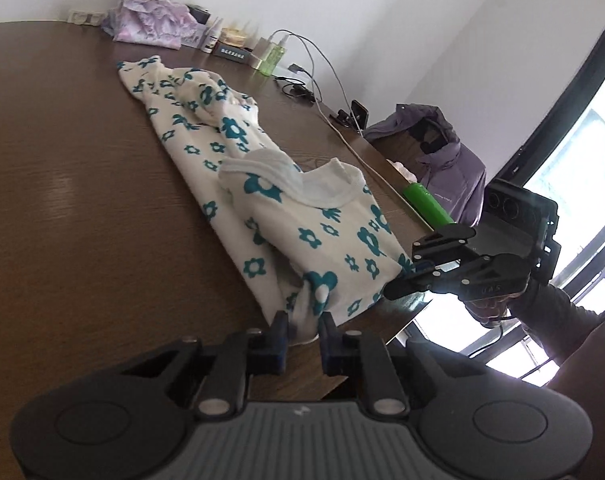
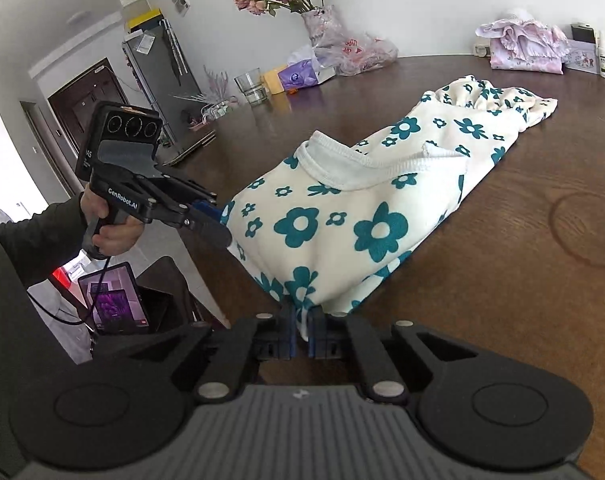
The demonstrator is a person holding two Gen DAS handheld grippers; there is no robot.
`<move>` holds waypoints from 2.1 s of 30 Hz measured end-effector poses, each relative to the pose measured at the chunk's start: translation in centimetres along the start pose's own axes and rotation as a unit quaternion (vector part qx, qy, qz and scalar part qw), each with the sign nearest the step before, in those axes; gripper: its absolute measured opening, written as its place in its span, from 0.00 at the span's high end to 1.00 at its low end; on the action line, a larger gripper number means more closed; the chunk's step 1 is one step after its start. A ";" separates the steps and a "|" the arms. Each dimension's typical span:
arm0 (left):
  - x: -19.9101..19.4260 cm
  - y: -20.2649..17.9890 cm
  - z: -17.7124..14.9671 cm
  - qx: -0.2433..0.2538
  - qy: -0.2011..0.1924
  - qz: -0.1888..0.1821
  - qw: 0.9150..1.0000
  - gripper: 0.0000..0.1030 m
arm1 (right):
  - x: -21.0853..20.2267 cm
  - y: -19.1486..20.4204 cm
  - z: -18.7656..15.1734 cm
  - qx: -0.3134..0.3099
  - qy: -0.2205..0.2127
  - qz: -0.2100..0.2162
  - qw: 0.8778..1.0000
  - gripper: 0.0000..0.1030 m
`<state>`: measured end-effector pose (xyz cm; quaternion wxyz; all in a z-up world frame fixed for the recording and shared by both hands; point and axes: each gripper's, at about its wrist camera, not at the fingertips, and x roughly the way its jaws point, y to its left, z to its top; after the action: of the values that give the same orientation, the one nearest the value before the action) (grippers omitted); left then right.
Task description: Fold clothes
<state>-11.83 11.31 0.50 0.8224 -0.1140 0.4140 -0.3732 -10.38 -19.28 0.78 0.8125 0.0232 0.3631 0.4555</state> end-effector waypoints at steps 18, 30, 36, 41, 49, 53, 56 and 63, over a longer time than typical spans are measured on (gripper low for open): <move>2.6 0.4 4.5 -0.094 -0.089 -0.022 0.991 0.86 | -0.6 -4.7 3.2 0.138 -0.094 -0.066 0.984 0.68; 3.3 0.1 5.6 -0.078 -0.111 0.078 0.988 0.91 | 2.9 -5.2 5.6 0.133 -0.082 -0.092 0.983 0.94; -1.5 0.6 3.4 -0.118 -0.164 0.050 0.978 0.53 | -0.7 -3.0 4.8 0.064 -0.131 -0.161 0.976 0.52; -1.7 -2.2 1.5 -0.078 -0.149 0.030 0.985 0.44 | -4.1 -1.5 2.1 0.050 -0.121 -0.067 0.989 0.46; 2.0 -3.0 0.1 -0.088 -0.104 0.027 0.990 0.84 | -0.3 0.9 0.4 -0.044 -0.075 -0.065 0.994 0.47; 1.7 -0.5 -0.6 -0.155 -0.108 0.004 0.982 0.85 | 0.6 1.1 1.3 -0.092 -0.080 -0.042 0.992 0.47; 1.6 1.2 -1.1 -0.202 -0.115 -0.028 0.972 0.85 | 1.4 1.4 1.5 -0.121 -0.069 -0.021 0.990 0.48; 1.2 2.1 -0.6 -0.207 -0.110 -0.029 0.972 0.85 | 1.5 -0.4 1.7 -0.104 -0.030 0.039 0.993 0.94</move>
<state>-10.74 12.00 -1.59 0.8100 -0.3344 0.3862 -0.2881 -8.59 -17.86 1.07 0.8026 -0.0338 0.2882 0.5211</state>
